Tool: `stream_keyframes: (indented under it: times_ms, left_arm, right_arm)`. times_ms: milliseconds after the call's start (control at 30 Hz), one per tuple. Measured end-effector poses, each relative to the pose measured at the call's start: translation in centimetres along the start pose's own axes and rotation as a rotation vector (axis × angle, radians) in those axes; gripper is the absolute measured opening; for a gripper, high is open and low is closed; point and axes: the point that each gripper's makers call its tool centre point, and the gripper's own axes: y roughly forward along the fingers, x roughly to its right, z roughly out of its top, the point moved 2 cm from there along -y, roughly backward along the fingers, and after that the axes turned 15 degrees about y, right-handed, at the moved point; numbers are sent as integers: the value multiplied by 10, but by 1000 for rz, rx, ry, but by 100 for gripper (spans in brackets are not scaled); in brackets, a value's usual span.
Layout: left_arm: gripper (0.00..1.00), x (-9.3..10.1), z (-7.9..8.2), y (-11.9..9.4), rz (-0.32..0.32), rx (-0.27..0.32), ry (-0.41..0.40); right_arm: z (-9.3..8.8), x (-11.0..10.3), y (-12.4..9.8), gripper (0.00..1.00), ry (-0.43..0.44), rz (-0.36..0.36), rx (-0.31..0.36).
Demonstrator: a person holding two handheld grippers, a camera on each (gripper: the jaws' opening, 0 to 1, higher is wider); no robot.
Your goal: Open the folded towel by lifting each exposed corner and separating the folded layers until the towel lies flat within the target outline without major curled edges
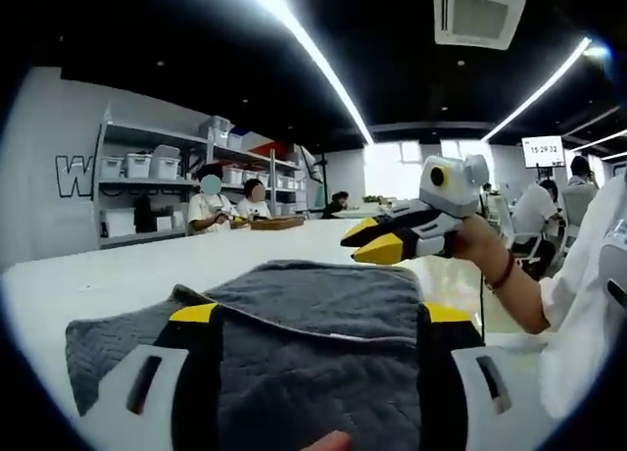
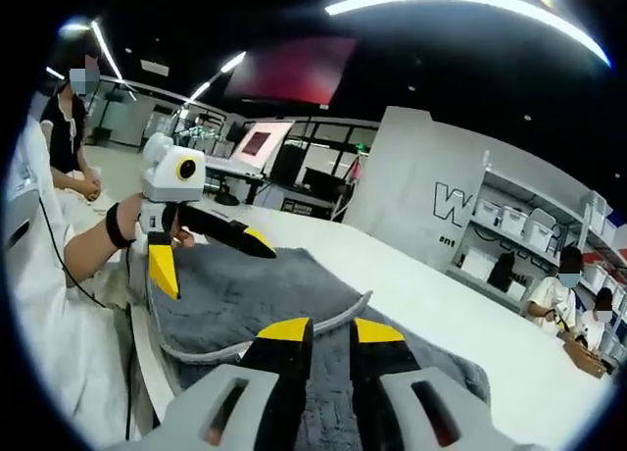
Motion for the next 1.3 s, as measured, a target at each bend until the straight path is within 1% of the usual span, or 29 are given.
stream_keyframes:
  times_ms: [33,67,100,200,300,333,500,567,700,800,933,1100,1200,1300]
  left_arm:
    - [79,1,0,0,-7,3,2]
    - [79,2,1,-1,-14,15,-19]
    - [79,1,2,-2,-5,20,-6]
    - [79,1,0,-3,-4,1,-5]
    - [79,2,3,-4,-1,5,8]
    - [79,4,3,-5,1,2,25]
    - [78,8,0,-6,-2,-22,28]
    - [79,10,0,-7,5,-28,45]
    - [79,15,1,-8,-9,-25,46]
    - [79,19,0,-8,-13,-44,70]
    - [78,20,-2,-7,-5,-64,85]
    - [76,24,-2,-8,-5,-74,99]
    - [76,28,-7,-7,-7,-116,129]
    - [75,31,-8,-7,-15,-126,143]
  right_arm:
    - [0,0,1,10,-1,1,0]
    - [3,-2,3,10,-5,5,-1]
    - [5,-4,5,10,-11,10,4]
    - [7,-3,10,10,-2,22,5]
    - [5,-2,15,10,5,23,-6]
    - [5,-2,17,10,5,27,-8]
    - [2,-4,24,10,7,38,-22]
    - [1,-6,25,10,5,42,-27]
    - [2,-7,30,10,10,46,-30]
    - [3,-8,32,10,6,49,-30]
    - [5,-10,36,10,5,54,-31]
    - [5,-12,40,9,-2,61,-40]
    - [5,-12,45,10,5,66,-45]
    - [4,-13,47,10,8,70,-48]
